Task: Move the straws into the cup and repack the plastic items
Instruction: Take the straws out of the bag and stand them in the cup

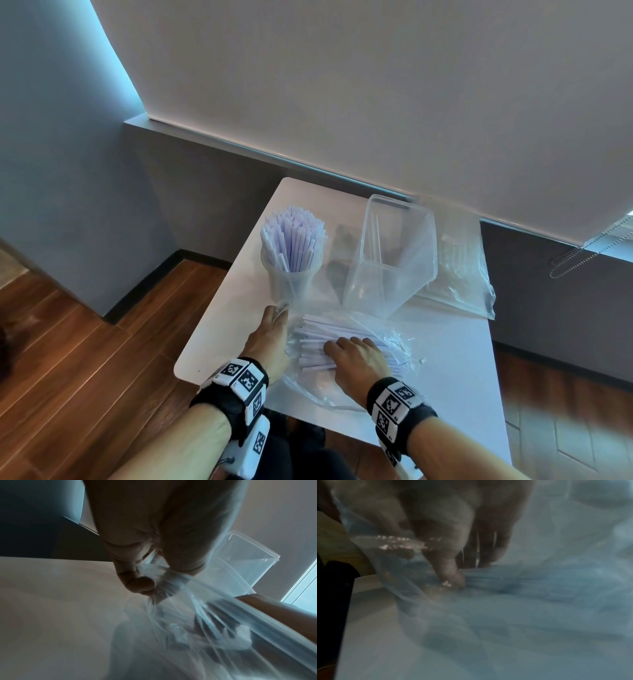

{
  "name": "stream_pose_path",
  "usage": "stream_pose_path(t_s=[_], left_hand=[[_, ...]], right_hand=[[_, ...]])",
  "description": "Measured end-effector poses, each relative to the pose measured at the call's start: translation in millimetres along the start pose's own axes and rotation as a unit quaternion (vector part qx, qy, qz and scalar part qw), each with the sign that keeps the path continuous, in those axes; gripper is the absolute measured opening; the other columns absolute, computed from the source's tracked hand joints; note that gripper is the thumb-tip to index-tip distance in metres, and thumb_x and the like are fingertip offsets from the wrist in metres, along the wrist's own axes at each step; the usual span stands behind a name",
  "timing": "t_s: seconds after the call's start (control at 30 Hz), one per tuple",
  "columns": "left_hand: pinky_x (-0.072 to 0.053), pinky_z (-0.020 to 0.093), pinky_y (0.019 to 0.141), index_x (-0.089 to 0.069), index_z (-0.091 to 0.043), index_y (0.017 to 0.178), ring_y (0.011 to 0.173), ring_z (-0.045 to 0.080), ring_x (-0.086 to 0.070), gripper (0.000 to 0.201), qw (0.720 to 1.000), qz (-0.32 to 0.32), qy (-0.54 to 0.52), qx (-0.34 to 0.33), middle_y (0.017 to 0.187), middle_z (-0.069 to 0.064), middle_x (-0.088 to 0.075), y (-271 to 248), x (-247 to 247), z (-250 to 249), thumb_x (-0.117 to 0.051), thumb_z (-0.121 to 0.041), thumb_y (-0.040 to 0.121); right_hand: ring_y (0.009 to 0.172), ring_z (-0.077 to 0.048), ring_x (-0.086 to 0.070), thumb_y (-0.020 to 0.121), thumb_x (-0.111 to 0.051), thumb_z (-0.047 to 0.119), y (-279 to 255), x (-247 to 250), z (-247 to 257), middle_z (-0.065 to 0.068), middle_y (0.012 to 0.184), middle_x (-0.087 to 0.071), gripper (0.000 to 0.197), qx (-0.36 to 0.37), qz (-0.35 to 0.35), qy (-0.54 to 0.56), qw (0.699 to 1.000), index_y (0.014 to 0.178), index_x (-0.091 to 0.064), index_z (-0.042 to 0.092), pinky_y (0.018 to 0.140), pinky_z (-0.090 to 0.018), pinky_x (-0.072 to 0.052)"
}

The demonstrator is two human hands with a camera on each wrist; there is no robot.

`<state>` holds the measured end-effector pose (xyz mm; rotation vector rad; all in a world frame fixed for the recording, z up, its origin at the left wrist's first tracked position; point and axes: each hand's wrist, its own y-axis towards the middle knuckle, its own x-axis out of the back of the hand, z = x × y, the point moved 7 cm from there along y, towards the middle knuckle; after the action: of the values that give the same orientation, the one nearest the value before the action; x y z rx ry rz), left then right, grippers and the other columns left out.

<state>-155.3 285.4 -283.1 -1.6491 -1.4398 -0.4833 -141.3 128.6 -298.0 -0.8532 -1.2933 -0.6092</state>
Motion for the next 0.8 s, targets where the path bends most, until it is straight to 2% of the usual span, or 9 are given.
stream_pose_path(t_s=[0.07,0.13,0.23,0.43,0.67,0.8], left_hand=[[-0.046,0.036,0.102,-0.02,-0.023,0.151,0.115,0.03,-0.058,0.082,1.0,-0.004,-0.001,-0.002,0.151,-0.001,-0.018,1,0,-1,-0.059,0.004,0.084],[-0.046,0.036,0.102,-0.019,-0.024,0.151,0.115,0.03,-0.057,0.083,1.0,-0.006,-0.002,-0.005,0.151,-0.001,-0.018,2,0,-1,-0.059,0.003,0.084],[-0.045,0.036,0.103,-0.017,-0.027,0.151,0.116,0.03,-0.057,0.086,1.0,-0.005,-0.007,-0.004,0.152,-0.003,-0.016,3,-2,0,-0.058,0.005,0.083],[-0.046,0.04,0.102,-0.024,-0.028,0.149,0.117,0.033,-0.056,0.085,1.0,-0.002,-0.01,-0.014,0.151,-0.001,-0.017,4,-8,-1,-0.056,0.007,0.078],[-0.046,0.037,0.102,-0.017,-0.027,0.153,0.116,0.031,-0.056,0.09,1.0,-0.004,-0.014,-0.008,0.151,-0.001,-0.017,2,-9,2,-0.058,0.006,0.08],[-0.045,0.037,0.104,-0.015,-0.024,0.154,0.117,0.032,-0.056,0.089,1.0,-0.005,-0.012,-0.006,0.152,0.0,-0.016,1,-8,1,-0.057,0.006,0.081]], right_hand=[[0.073,-0.024,-0.065,0.062,-0.069,0.008,2,0,-2,0.001,0.081,-0.068,0.029,-0.016,0.023,0.002,1.0,0.088,-0.069,0.02,0.067,-0.035,-0.051],[0.094,-0.029,-0.062,0.076,-0.056,0.008,4,-1,-2,-0.003,0.101,-0.067,0.031,-0.025,0.039,-0.006,0.999,0.104,-0.067,0.017,0.083,-0.039,-0.048],[0.106,-0.03,-0.057,0.083,-0.049,0.01,8,2,-1,-0.005,0.111,-0.063,0.032,-0.027,0.046,-0.026,0.998,0.111,-0.063,0.015,0.093,-0.039,-0.042],[0.103,-0.03,-0.056,0.082,-0.05,0.01,16,3,3,-0.009,0.108,-0.062,0.028,-0.035,0.071,-0.059,0.995,0.107,-0.061,0.011,0.091,-0.039,-0.044],[0.096,-0.031,-0.059,0.079,-0.051,0.005,16,6,4,-0.008,0.108,-0.06,0.035,-0.021,0.024,-0.04,0.999,0.113,-0.055,0.011,0.084,-0.038,-0.044],[0.101,-0.031,-0.057,0.08,-0.05,0.007,15,1,3,-0.008,0.111,-0.06,0.033,-0.022,0.035,-0.042,0.998,0.112,-0.058,0.011,0.089,-0.039,-0.044]])
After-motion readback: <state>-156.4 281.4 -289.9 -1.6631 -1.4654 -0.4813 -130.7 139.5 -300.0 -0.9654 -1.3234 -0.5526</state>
